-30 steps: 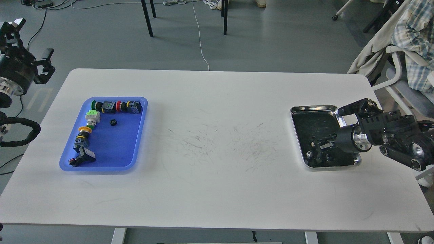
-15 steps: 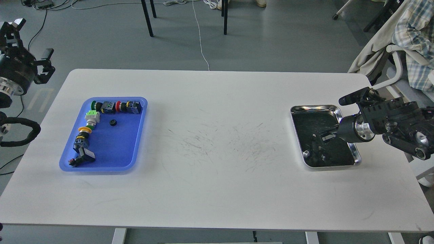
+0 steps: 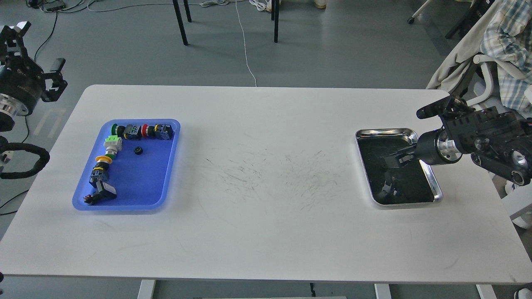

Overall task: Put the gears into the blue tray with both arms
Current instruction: 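Close the right gripper on the small black part in the steel tray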

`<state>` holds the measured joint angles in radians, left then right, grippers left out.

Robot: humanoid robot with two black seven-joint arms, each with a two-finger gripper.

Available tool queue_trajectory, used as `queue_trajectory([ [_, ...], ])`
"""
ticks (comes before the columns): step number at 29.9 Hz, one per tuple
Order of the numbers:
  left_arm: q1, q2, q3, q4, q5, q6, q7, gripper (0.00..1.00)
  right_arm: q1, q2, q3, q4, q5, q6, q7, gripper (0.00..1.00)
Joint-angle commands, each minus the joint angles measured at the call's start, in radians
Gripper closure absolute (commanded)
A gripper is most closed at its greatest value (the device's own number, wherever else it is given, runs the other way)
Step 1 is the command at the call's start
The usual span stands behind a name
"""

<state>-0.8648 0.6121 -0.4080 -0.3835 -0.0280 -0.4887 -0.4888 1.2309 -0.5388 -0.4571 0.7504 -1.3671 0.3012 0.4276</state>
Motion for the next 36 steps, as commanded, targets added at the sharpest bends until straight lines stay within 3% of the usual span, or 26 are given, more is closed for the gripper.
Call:
queue_trajectory([
  [1,0.001,0.000,-0.011,0.000,0.000,0.000,0.000,0.01,0.005,0.013,-0.006,-0.002,-0.007,0.003,-0.001,0.37],
  [8,0.001,-0.002,-0.011,0.000,0.000,0.000,0.000,0.01,0.007,0.079,-0.049,-0.048,-0.012,0.009,0.000,0.36],
  [26,0.009,-0.005,-0.012,0.000,-0.001,0.000,0.000,0.01,-0.001,0.117,-0.111,-0.101,-0.014,0.006,0.000,0.38],
  [36,0.020,-0.002,-0.014,0.000,-0.001,0.000,0.000,0.01,0.001,0.138,-0.138,-0.105,-0.014,0.006,0.002,0.49],
])
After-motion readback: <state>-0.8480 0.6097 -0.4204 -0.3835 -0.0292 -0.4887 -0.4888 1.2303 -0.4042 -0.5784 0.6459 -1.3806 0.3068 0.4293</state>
